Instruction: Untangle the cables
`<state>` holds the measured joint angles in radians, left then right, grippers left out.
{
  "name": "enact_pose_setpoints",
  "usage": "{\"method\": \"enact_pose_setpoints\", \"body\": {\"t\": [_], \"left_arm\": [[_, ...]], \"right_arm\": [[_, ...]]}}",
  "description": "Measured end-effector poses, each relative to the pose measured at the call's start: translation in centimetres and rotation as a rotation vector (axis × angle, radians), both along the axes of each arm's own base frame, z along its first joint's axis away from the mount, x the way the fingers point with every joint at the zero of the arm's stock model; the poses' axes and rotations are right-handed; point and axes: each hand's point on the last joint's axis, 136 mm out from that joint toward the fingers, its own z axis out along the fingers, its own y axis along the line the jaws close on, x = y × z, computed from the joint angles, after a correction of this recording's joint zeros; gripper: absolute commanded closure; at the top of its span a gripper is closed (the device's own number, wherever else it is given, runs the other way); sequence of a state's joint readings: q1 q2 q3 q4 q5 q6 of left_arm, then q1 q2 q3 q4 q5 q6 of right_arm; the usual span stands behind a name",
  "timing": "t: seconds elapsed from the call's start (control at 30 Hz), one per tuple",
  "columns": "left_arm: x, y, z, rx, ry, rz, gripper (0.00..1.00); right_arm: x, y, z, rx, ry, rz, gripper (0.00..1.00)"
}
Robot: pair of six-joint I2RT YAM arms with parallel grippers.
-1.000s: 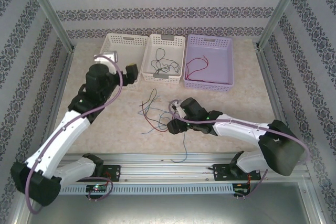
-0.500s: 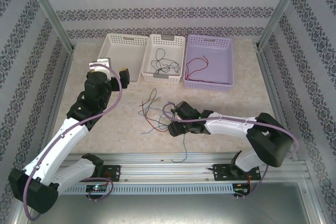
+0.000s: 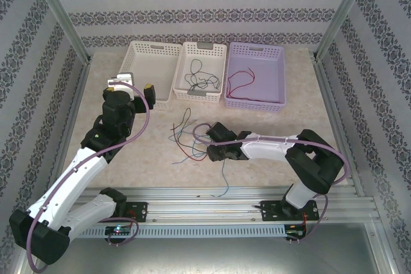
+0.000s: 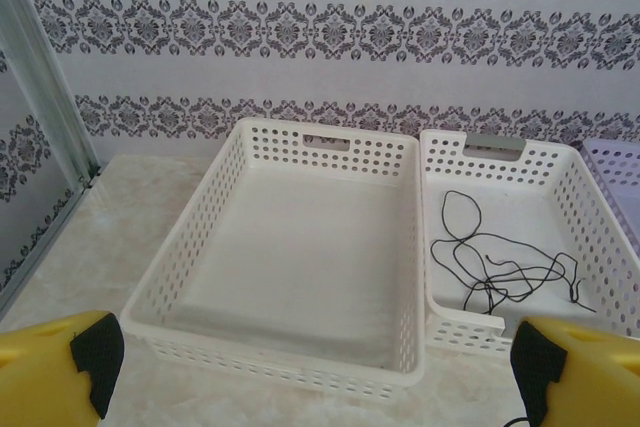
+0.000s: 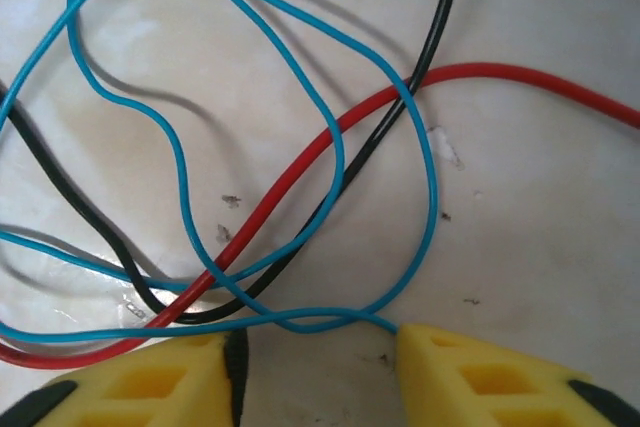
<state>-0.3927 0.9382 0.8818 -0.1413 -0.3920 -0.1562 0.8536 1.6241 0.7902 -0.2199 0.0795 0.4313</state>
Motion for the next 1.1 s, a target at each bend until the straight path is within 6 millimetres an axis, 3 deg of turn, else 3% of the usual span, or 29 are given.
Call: {"method": "enact_pose_setpoints", "body": {"t": [0.27, 0.4, 0.47, 0.67, 0.83, 1.1], "left_arm": [[0.0, 0.1, 0.0, 0.003, -0.001, 0.005, 0.00], [0.0, 0.1, 0.0, 0.006, 0.000, 0.005, 0.00], [0.0, 0.1, 0.0, 0.006, -0.001, 0.005, 0.00], [0.0, 0.1, 0.1, 0.012, -0.003, 0.003, 0.00], [0.0, 0.1, 0.2, 0.013, -0.009, 0.002, 0.00], [-0.1, 0.2, 0.4, 0.013, -0.017, 0.005, 0.00]], "right_arm": [[0.3, -0.5, -0.1, -0.029, -0.021, -0.005, 0.78], [0.4, -0.5, 0.0, -0.029, -0.024, -0.004, 0.80], [0.3, -0.1, 0.3, -0.005, -0.020, 0.003, 0.77], [0.4, 1.3, 2.9, 0.092, -0.052, 0.023, 0.48], [0.7, 2.0, 3.6, 0.116, -0.059, 0.033, 0.44], [0.6, 2.0, 0.3, 0.054, -0.008, 0.057, 0.44]]}}
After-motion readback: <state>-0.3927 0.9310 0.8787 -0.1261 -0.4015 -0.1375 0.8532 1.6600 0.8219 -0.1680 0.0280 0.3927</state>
